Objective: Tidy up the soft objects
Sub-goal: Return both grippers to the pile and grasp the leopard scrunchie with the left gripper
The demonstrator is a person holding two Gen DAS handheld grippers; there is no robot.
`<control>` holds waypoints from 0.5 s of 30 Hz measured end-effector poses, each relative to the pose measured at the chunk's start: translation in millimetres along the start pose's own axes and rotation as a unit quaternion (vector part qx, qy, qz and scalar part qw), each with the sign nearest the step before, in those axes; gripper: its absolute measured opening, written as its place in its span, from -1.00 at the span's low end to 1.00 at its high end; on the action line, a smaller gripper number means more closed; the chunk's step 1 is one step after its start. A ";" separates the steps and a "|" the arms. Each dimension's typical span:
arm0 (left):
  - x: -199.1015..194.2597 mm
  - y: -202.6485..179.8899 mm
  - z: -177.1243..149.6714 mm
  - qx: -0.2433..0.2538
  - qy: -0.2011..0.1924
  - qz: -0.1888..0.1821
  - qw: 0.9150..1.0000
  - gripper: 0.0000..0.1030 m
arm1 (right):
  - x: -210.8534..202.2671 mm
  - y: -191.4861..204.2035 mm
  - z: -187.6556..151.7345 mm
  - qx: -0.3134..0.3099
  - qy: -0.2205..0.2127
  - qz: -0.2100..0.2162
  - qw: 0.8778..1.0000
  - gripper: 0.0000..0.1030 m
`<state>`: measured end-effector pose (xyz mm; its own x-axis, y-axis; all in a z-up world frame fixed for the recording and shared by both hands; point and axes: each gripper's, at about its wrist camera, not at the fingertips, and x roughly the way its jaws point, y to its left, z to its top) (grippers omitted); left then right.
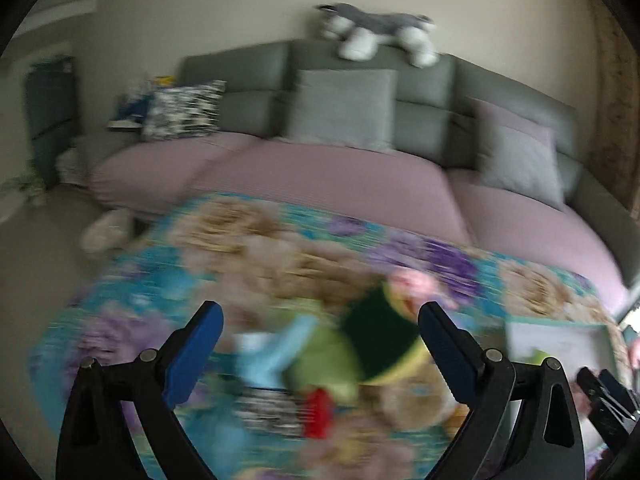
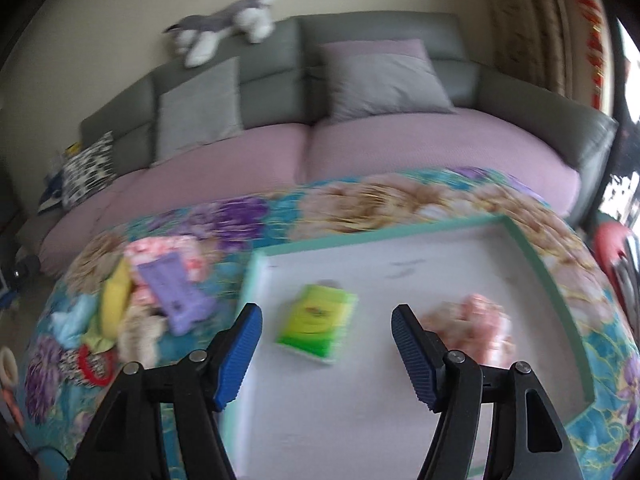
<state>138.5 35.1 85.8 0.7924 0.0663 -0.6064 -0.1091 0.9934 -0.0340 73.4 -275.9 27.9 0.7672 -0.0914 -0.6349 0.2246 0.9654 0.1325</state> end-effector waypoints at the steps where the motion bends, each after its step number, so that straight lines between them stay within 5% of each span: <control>1: -1.6 12.0 0.4 -0.006 0.001 0.010 1.000 0.91 | 0.1 8.3 -0.3 -0.007 0.000 0.009 1.000 0.38; 15: 38.6 63.5 -49.0 -0.050 0.104 -0.005 0.993 0.91 | 25.0 99.7 -32.3 -0.094 0.058 0.099 0.989 0.37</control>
<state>132.7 96.1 21.3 0.6536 0.0249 -0.7564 -0.1686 0.9791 -0.1134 95.6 -174.0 0.7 0.7082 0.1225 -0.6952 -0.0476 0.9909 0.1262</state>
